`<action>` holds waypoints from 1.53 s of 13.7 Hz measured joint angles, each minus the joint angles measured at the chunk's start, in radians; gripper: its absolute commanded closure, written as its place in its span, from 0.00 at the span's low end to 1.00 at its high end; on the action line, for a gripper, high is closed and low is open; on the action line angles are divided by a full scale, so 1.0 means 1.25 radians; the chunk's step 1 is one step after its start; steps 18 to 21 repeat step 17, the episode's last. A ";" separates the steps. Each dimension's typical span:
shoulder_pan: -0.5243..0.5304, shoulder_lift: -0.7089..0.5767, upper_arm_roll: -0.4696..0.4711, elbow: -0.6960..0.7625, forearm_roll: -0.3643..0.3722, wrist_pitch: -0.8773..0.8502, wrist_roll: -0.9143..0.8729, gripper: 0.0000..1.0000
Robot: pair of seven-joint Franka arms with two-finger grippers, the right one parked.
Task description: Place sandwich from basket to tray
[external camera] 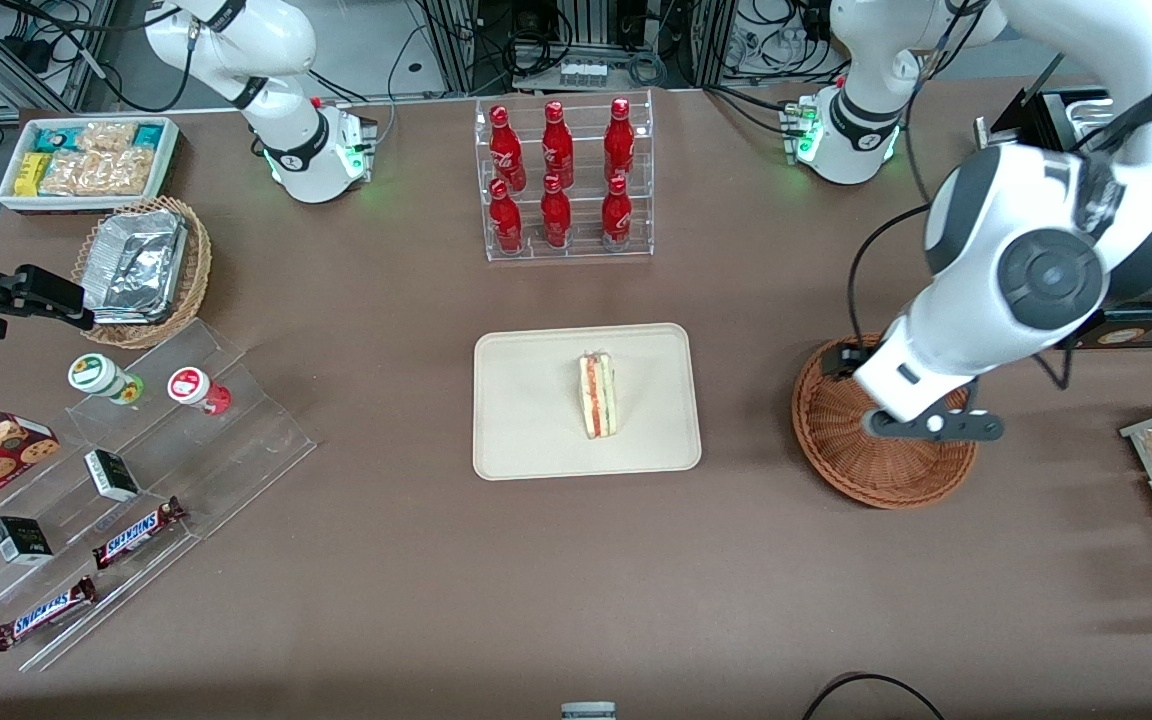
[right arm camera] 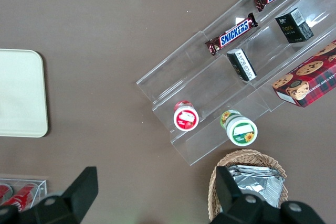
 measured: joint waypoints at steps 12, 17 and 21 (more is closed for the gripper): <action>0.065 -0.241 0.100 -0.139 -0.032 -0.104 0.197 0.00; 0.065 -0.269 0.116 -0.068 -0.036 -0.218 0.205 0.00; 0.065 -0.269 0.116 -0.068 -0.036 -0.218 0.205 0.00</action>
